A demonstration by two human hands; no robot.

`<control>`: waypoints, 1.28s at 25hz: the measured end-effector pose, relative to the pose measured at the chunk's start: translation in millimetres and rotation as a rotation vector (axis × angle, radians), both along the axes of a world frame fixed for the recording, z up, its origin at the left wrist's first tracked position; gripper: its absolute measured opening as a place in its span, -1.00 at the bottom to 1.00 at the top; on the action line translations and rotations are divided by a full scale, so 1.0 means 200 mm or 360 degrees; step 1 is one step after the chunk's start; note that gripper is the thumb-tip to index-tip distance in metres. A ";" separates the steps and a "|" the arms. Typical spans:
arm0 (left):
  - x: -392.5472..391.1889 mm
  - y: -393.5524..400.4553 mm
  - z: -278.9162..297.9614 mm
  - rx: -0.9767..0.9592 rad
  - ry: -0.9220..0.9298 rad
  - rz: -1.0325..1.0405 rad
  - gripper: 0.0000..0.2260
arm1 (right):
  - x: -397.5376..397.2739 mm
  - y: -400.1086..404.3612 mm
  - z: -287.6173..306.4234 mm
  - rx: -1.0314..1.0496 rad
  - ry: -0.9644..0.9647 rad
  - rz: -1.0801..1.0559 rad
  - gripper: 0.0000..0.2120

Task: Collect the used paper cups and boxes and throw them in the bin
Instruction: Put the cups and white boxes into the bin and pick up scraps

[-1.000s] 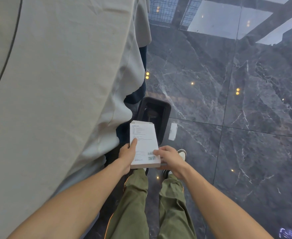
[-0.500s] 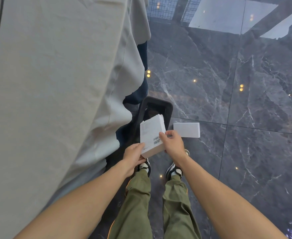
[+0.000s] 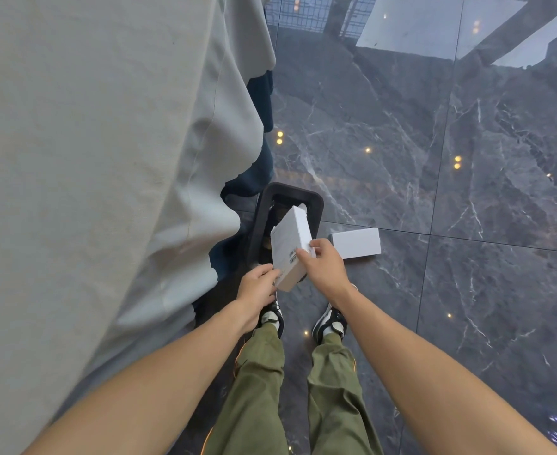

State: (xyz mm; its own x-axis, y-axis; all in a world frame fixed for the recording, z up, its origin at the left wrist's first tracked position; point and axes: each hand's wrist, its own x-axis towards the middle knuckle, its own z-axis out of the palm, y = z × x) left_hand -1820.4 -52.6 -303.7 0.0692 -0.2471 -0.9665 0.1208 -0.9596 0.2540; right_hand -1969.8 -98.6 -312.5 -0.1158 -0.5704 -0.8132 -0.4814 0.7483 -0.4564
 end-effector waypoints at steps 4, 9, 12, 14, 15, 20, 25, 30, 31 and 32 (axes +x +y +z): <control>-0.01 0.02 -0.01 -0.0094 -0.0282 -0.0303 -0.61 | 0.00 0.02 0.01 -0.0008 0.0059 0.0141 -0.49; -0.09 0.06 -0.05 -0.0177 -0.0353 -0.0783 -0.62 | -0.15 0.12 -0.04 0.0106 0.0160 0.0197 -0.61; -0.22 0.09 -0.10 -0.0240 -0.0356 -0.0974 -0.58 | -0.31 0.19 -0.11 0.0183 0.0278 0.0097 -0.55; -0.35 0.11 -0.17 -0.0251 -0.0295 -0.0956 -0.57 | -0.46 0.22 -0.20 0.0234 0.0327 0.0066 -0.50; -0.42 0.12 -0.21 -0.0254 -0.0280 -0.0953 -0.57 | -0.52 0.23 -0.26 0.0243 0.0338 0.0069 -0.47; -0.77 0.13 -0.65 -0.0380 -0.0190 -0.1170 -0.49 | -0.89 0.18 -0.83 0.0126 0.0467 0.0231 -0.34; -0.85 0.08 -1.04 -0.0600 -0.0481 -0.2136 -0.37 | -1.15 0.09 -1.51 -0.0016 0.0767 0.1051 -0.22; -0.90 -0.09 -1.19 -0.0763 -0.0921 -0.2810 -0.32 | -1.24 -0.04 -2.12 -0.0077 0.1033 0.1850 0.08; -0.91 -0.11 -1.20 -0.0800 -0.1002 -0.2820 -0.32 | -1.23 -0.05 -2.22 -0.0086 0.1078 0.1935 0.12; -0.91 -0.12 -1.20 -0.0820 -0.1055 -0.2836 -0.33 | -1.22 -0.04 -2.31 -0.0106 0.1139 0.2027 0.15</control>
State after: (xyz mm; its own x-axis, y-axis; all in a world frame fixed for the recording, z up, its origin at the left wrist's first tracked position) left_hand -2002.8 -76.7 -544.5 -0.2741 -0.6336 -0.7235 -0.9480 0.3043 0.0927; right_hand -2213.3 -107.5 -773.9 0.1256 -0.6274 -0.7685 -0.9217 -0.3604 0.1436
